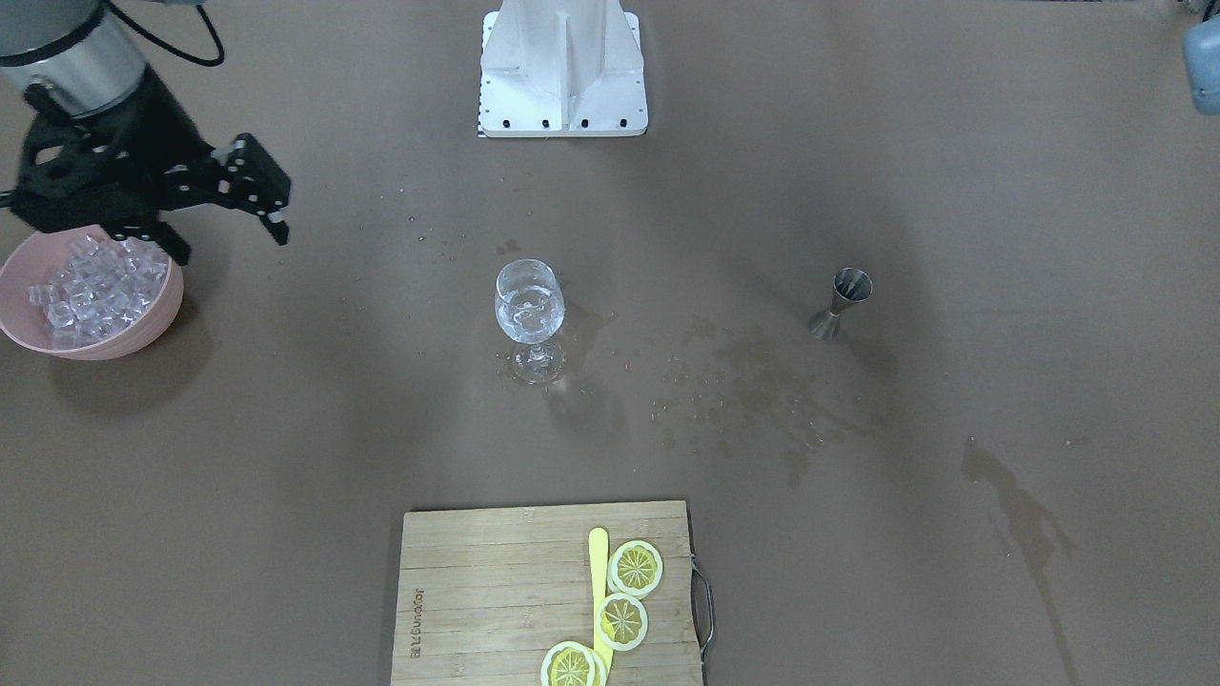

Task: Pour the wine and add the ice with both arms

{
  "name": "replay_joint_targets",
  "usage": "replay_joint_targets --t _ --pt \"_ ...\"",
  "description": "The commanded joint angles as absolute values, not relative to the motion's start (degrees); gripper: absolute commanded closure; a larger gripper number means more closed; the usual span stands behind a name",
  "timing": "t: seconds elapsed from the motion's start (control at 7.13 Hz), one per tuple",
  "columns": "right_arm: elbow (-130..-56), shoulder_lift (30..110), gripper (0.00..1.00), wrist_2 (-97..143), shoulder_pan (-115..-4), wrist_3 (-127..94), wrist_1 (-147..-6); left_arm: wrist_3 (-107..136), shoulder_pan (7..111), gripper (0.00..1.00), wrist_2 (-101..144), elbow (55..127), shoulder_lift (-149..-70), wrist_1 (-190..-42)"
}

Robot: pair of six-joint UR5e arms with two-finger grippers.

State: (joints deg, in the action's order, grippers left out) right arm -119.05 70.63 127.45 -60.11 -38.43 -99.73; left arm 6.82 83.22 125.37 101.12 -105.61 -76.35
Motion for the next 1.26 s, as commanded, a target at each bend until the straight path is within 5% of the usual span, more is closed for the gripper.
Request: replay_joint_targets --t 0.0,0.56,1.12 --pt "-114.8 80.5 0.0 130.5 -71.5 -17.7 -100.3 -4.5 89.4 0.01 130.6 95.8 -102.7 -75.8" --pt "-99.8 91.0 0.0 130.4 -83.3 5.4 -100.0 -22.3 94.3 0.01 132.3 89.2 -96.9 -79.2" --pt "-98.5 95.1 0.0 130.5 -93.1 11.4 -100.1 -15.3 95.3 0.01 132.2 85.7 -96.4 -79.6"
